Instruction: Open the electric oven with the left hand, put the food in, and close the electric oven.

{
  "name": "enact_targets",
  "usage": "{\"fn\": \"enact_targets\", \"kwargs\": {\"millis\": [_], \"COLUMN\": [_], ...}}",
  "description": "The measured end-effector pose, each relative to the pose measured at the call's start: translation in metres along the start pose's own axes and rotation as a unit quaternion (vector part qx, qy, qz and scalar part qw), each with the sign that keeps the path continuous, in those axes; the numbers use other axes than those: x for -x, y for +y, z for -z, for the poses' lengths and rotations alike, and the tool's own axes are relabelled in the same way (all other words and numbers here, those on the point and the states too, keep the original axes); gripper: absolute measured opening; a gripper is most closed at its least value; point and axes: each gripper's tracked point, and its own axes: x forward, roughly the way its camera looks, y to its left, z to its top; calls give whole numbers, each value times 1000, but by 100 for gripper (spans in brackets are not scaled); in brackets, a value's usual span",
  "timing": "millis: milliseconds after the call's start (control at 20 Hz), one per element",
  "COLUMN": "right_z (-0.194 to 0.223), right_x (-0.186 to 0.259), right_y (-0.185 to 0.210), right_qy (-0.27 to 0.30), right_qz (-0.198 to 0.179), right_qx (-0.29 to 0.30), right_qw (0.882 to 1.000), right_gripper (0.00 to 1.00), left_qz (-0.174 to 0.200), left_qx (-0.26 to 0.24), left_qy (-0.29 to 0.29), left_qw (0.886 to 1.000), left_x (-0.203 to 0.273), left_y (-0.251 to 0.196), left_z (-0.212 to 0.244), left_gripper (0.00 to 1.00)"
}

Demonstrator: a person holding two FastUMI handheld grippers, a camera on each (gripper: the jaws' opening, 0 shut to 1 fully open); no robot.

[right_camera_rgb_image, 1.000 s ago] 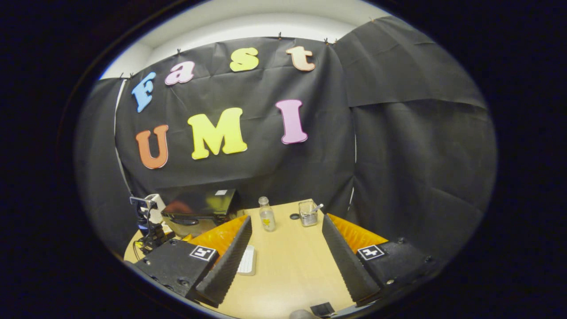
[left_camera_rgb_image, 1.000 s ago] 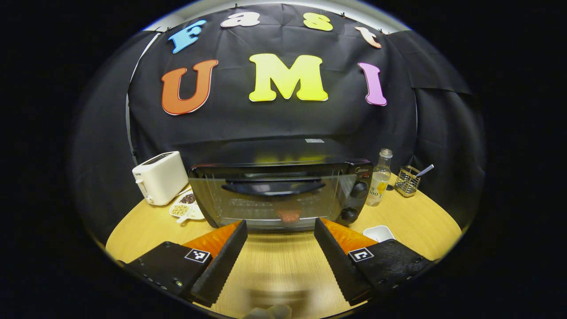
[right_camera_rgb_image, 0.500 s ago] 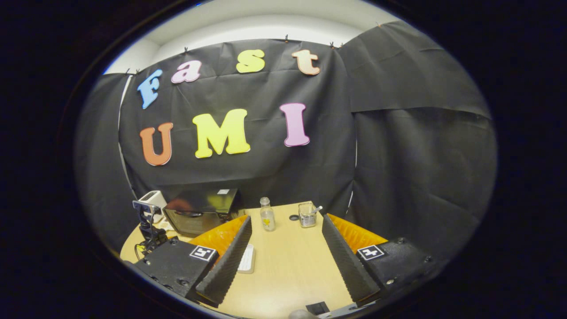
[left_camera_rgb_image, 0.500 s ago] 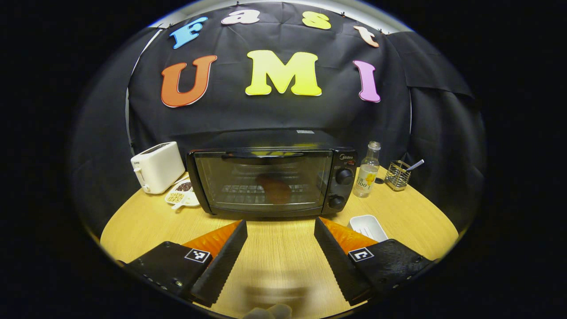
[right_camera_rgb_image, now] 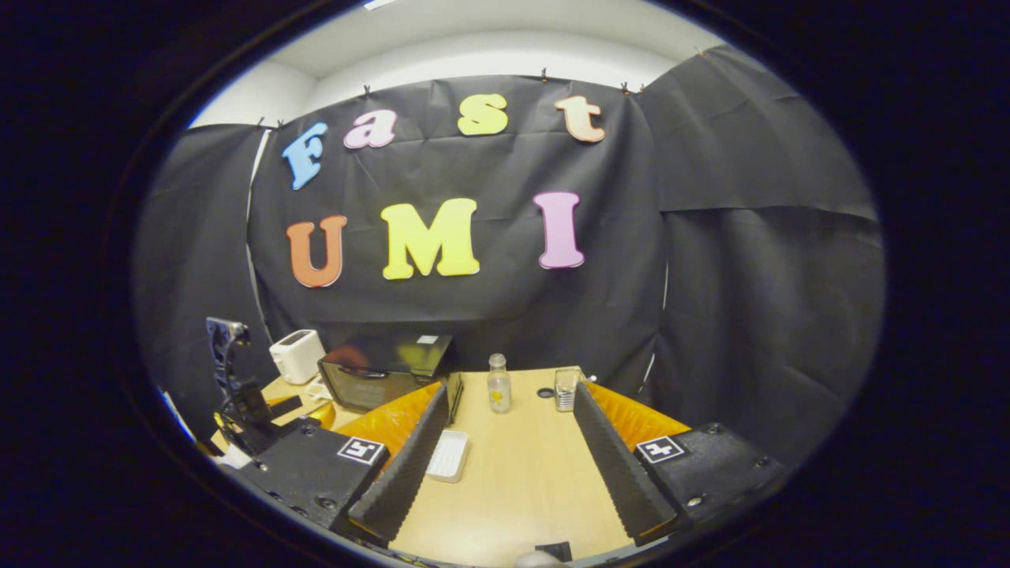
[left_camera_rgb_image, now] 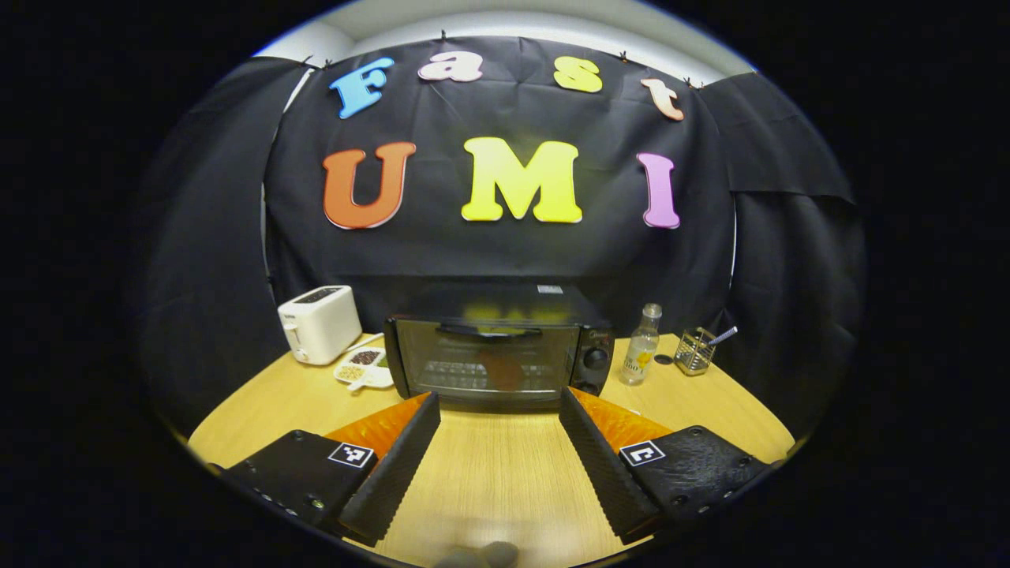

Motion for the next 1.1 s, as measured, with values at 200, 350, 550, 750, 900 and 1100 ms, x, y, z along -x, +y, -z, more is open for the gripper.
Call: {"fn": "enact_targets", "kwargs": {"millis": [200,350,550,750,900,1100], "right_z": [-3,-4,-2,8,4,1], "right_x": [17,30,49,62,74,87], "right_y": [-15,-18,-11,1,5,18], "right_qy": [-14,-33,-54,-46,-52,-55], "right_qz": [-23,-40,-59,-67,-49,-27], "right_qx": [6,25,25,20,16,14], "right_qw": [1000,998,996,997,997,998], "right_gripper": [100,100,97,96,96,100], "left_qz": [-41,-77,-99,-99,-87,-70], "left_qx": [8,-15,-21,-15,-21,-9], "left_qy": [-37,-62,-76,-91,-100,-111], "left_qw": [998,995,992,991,991,991], "left_x": [78,140,201,232,238,242], "left_y": [12,28,33,37,42,55], "left_z": [-44,-65,-79,-93,-104,-115], "left_gripper": [97,97,97,96,97,96]}}
